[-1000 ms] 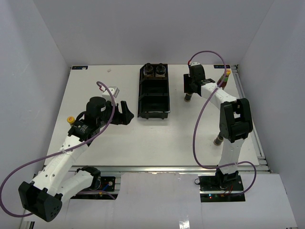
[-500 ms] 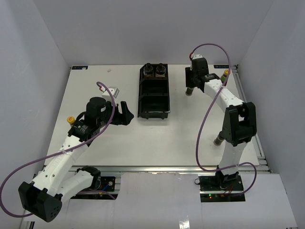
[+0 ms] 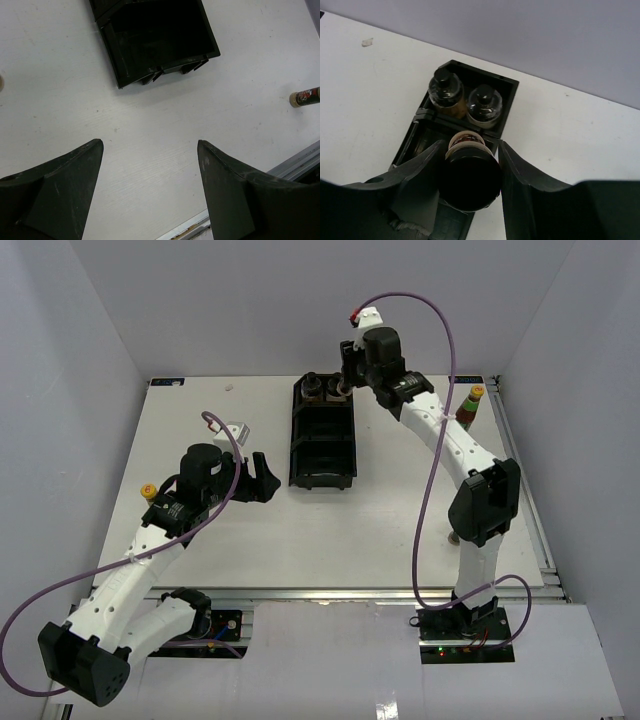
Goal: Organize the condiment bottles
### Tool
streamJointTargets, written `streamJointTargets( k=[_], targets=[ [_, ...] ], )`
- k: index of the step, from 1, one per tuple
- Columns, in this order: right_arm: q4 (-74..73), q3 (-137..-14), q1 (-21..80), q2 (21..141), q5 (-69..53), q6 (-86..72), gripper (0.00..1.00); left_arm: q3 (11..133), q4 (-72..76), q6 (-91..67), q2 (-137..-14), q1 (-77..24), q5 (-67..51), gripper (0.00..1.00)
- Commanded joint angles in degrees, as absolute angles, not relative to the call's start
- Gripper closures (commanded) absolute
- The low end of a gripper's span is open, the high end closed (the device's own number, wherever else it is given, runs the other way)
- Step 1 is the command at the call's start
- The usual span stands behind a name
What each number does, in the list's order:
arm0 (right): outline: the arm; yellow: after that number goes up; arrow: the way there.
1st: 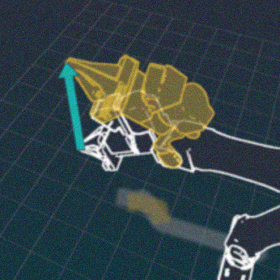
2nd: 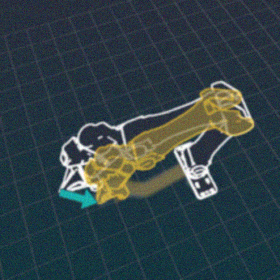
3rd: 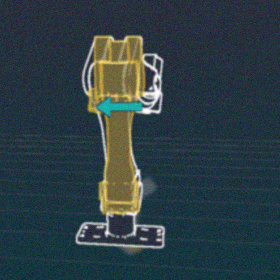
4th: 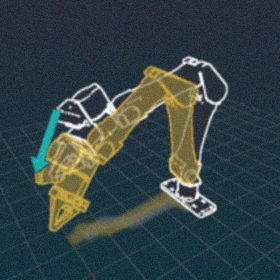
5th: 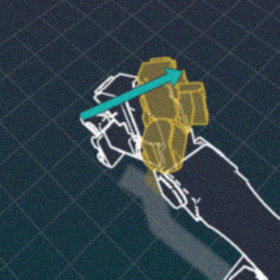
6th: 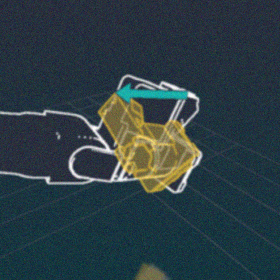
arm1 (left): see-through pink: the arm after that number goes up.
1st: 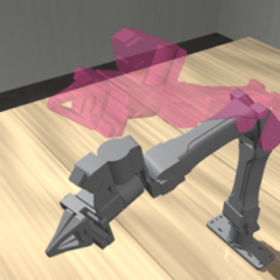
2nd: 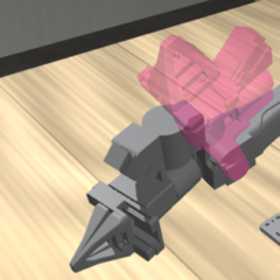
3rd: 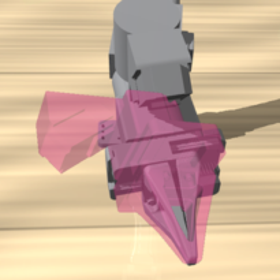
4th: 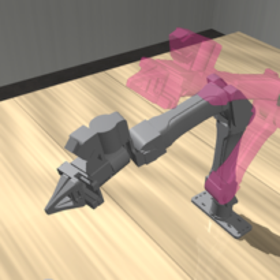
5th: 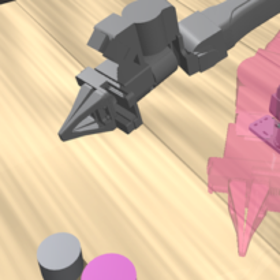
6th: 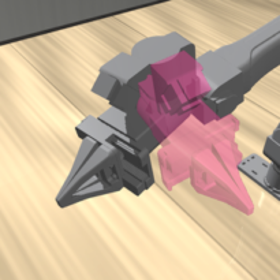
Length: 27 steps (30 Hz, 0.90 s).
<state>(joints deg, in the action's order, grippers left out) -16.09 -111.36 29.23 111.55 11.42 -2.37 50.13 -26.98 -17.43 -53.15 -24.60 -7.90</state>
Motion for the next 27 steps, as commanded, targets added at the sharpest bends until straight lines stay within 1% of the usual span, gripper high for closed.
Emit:
streamJointTargets(
  k=[1, 13, 22, 25, 27],
  targets=[
    [-13.9, -113.0, 30.5, 115.1, 11.1, -1.0, 0.92, 51.3, -27.3, -17.6, -52.1, -24.8, -7.5, 0.13],
    [-7.6, -107.7, 31.8, 119.4, 10.5, -0.9, 0.92, 51.4, -27.7, -17.5, -52.2, -24.8, -7.7, 0.13],
    [-5.4, -106.4, 32.3, 124.1, 12.1, -0.3, 0.92, 51.6, -28.0, -17.5, -52.1, -24.8, -7.3, 0.13],
    [-4.8, -106.2, 32.5, 125.5, 13.0, 1.5, 0.92, 51.4, -28.0, -17.4, -52.1, -24.8, -7.3, 0.13],
    [-4.5, -105.9, 32.6, 126.0, 13.7, 1.5, 0.90, 51.3, -27.9, -17.4, -52.2, -24.8, -7.5, 0.13]
  ],
)
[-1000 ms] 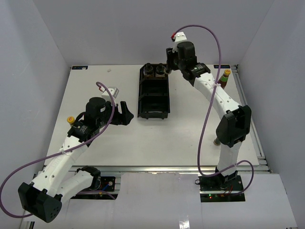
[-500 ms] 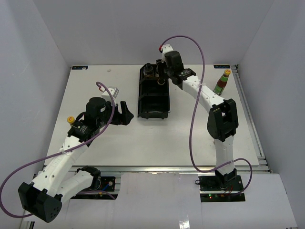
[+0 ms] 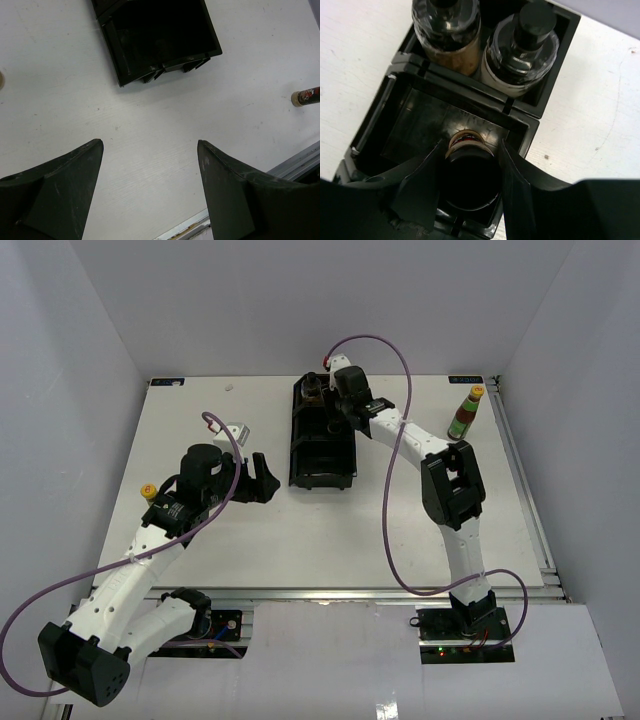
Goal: Organize the condiment bottles
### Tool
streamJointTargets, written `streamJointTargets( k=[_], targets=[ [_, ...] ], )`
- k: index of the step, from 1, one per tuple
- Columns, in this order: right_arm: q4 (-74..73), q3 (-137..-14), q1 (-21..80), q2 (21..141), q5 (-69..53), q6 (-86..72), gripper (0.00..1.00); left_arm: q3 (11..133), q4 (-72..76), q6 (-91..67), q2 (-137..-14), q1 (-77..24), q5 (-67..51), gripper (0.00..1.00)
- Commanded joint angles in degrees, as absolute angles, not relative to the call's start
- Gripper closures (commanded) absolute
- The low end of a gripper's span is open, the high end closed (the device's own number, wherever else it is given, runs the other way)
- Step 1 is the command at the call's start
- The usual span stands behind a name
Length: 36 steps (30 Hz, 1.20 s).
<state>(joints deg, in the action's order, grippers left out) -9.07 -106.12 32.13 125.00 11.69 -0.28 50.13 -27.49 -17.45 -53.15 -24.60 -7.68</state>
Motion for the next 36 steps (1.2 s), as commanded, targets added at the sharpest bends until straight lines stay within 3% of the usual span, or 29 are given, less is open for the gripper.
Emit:
streamJointTargets(
  k=[1, 7, 17, 22, 27, 36],
  targets=[
    [-4.2, -105.6, 32.7, 126.0, 13.9, 1.5, 0.89, 51.3, -27.9, -17.4, -52.2, -24.8, -7.5, 0.13],
    [-2.0, -104.1, 33.3, 126.5, 17.0, 2.0, 0.83, 51.5, -27.9, -17.4, -52.5, -24.8, -7.2, 0.13],
    [-0.7, -101.6, 33.4, 126.0, 19.3, 2.3, 0.44, 51.4, -28.0, -17.7, -53.1, -24.8, -7.0, 0.13],
    [-0.7, -101.9, 33.4, 125.8, 19.4, 2.4, 0.31, 51.6, -28.1, -17.8, -53.3, -24.8, -7.1, 0.13],
    [-1.7, -102.8, 33.4, 124.4, 19.4, 2.6, 0.25, 52.4, -28.8, -18.0, -53.3, -24.8, -7.0, 0.13],
    [-8.7, -103.4, 33.4, 116.0, 20.8, 2.1, 0.23, 55.1, -29.8, -18.6, -54.7, -24.8, -6.8, 0.13]
  ],
)
